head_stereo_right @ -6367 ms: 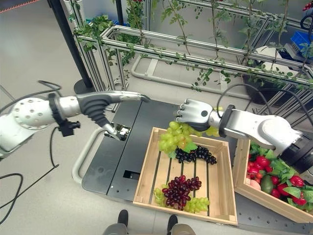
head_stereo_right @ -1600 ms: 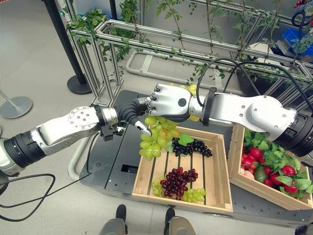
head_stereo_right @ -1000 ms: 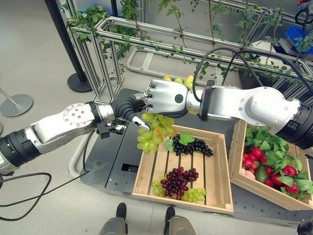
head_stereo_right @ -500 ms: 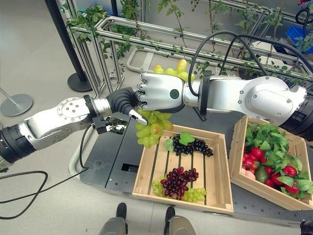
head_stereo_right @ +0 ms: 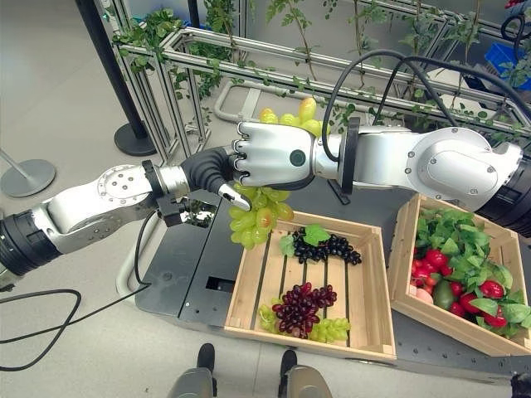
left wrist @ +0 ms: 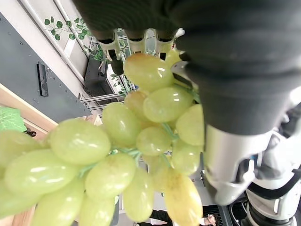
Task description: Pick up the fruits from the basket on one side to the basket on the other side
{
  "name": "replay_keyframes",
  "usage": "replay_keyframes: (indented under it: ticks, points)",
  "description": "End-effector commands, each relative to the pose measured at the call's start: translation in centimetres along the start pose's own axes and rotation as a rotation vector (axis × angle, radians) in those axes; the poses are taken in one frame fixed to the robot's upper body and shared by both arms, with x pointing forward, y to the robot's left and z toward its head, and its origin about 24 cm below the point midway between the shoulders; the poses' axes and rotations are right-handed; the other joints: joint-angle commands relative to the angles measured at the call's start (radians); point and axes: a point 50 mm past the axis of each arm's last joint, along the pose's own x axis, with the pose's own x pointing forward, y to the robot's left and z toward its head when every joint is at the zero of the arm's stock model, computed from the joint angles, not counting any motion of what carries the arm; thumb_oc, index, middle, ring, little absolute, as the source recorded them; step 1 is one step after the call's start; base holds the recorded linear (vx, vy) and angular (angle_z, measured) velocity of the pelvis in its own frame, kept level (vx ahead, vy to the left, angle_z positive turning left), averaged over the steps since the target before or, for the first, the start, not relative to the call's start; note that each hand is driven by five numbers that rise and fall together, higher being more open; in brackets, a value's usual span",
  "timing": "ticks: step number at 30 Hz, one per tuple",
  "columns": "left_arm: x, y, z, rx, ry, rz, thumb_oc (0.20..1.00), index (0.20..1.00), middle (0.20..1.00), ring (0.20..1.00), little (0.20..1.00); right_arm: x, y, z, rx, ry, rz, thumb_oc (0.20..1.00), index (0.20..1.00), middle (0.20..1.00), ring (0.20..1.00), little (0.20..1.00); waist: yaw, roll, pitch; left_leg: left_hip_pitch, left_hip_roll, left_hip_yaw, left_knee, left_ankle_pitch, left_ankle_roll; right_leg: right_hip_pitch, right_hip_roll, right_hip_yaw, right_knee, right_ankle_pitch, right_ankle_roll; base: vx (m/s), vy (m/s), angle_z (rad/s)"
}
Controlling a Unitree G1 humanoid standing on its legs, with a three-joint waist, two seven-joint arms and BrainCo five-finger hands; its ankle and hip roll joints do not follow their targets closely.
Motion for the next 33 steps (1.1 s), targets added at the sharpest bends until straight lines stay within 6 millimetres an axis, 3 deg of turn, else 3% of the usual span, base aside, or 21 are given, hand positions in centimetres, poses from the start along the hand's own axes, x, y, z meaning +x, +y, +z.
replay_keyframes:
  ticks: [1, 9, 10, 11, 12, 13, 14, 33]
  points:
    - [2.6, -5.6, 2.6, 0.012, -0.162, -0.293, 1.000, 1.000, 1.000, 1.000, 1.000, 0.3, -6.3, -7.9, -0.312, 0.288, -0.203, 0.200, 0.200, 0.200, 0.200, 0.200, 0.005, -0.020, -0.015, -0.008, 0.005, 0.007, 0.076, -0.094, 0.018, 0.017, -0.032, 0.025, 0.003, 0.006, 0.084, 0.00, 0.000, 0.00]
    - [3.9, -6.4, 2.8, -0.024, -0.168, -0.331, 1.000, 1.000, 1.000, 1.000, 1.000, 1.2, -6.6, -7.8, -0.287, 0.289, -0.247, 0.200, 0.200, 0.200, 0.200, 0.200, 0.004, -0.020, -0.017, -0.007, 0.004, 0.003, 0.076, -0.095, 0.020, 0.018, -0.032, 0.026, 0.005, 0.005, 0.083, 0.00, 0.000, 0.00]
    - [4.3, -6.6, 2.9, -0.025, -0.172, -0.339, 0.815, 0.815, 0.815, 0.815, 0.815, 1.4, -6.6, -7.7, -0.277, 0.286, -0.256, 0.200, 0.200, 0.200, 0.200, 0.200, 0.005, -0.020, -0.018, -0.008, 0.004, 0.002, 0.076, -0.095, 0.020, 0.017, -0.031, 0.025, 0.004, 0.006, 0.084, 0.00, 0.000, 0.00]
    - [4.3, -6.6, 2.9, -0.025, -0.172, -0.339, 0.724, 0.724, 0.724, 0.724, 0.724, 1.4, -6.6, -7.7, -0.277, 0.286, -0.256, 0.200, 0.200, 0.200, 0.200, 0.200, 0.005, -0.020, -0.018, -0.008, 0.004, 0.002, 0.076, -0.095, 0.020, 0.017, -0.031, 0.025, 0.004, 0.006, 0.084, 0.00, 0.000, 0.00]
    - [4.4, -6.7, 2.9, -0.030, -0.175, -0.339, 0.523, 0.523, 0.523, 0.523, 0.523, 1.4, -6.6, -7.7, -0.273, 0.286, -0.258, 0.200, 0.200, 0.200, 0.200, 0.200, 0.005, -0.019, -0.018, -0.008, 0.004, 0.002, 0.076, -0.095, 0.020, 0.018, -0.032, 0.025, 0.004, 0.005, 0.084, 0.00, 0.000, 0.00]
    - [4.6, -6.8, 3.0, -0.029, -0.177, -0.342, 0.235, 0.235, 0.235, 0.235, 0.235, 1.5, -6.6, -7.7, -0.267, 0.285, -0.259, 0.200, 0.200, 0.200, 0.200, 0.200, 0.005, -0.020, -0.018, -0.009, 0.004, 0.002, 0.077, -0.095, 0.020, 0.018, -0.032, 0.025, 0.004, 0.006, 0.084, 0.00, 0.000, 0.00]
    - [4.6, -6.8, 3.0, -0.029, -0.177, -0.340, 0.200, 0.200, 0.200, 0.200, 0.200, 1.5, -6.6, -7.7, -0.263, 0.289, -0.261, 0.200, 0.200, 0.200, 0.200, 0.200, 0.006, -0.020, -0.017, -0.009, 0.003, 0.003, 0.077, -0.095, 0.020, 0.018, -0.032, 0.024, 0.004, 0.006, 0.084, 0.00, 0.000, 0.00]
    - [5.2, -6.4, 3.8, -0.005, -0.228, -0.287, 0.200, 0.200, 0.200, 0.200, 0.200, 1.7, -7.0, -7.8, -0.213, 0.323, -0.323, 0.200, 0.200, 0.200, 0.200, 0.200, 0.008, -0.020, -0.018, -0.007, 0.002, 0.001, 0.080, -0.098, 0.022, 0.018, -0.031, 0.026, 0.009, 0.003, 0.082, 0.00, 0.000, 0.00]
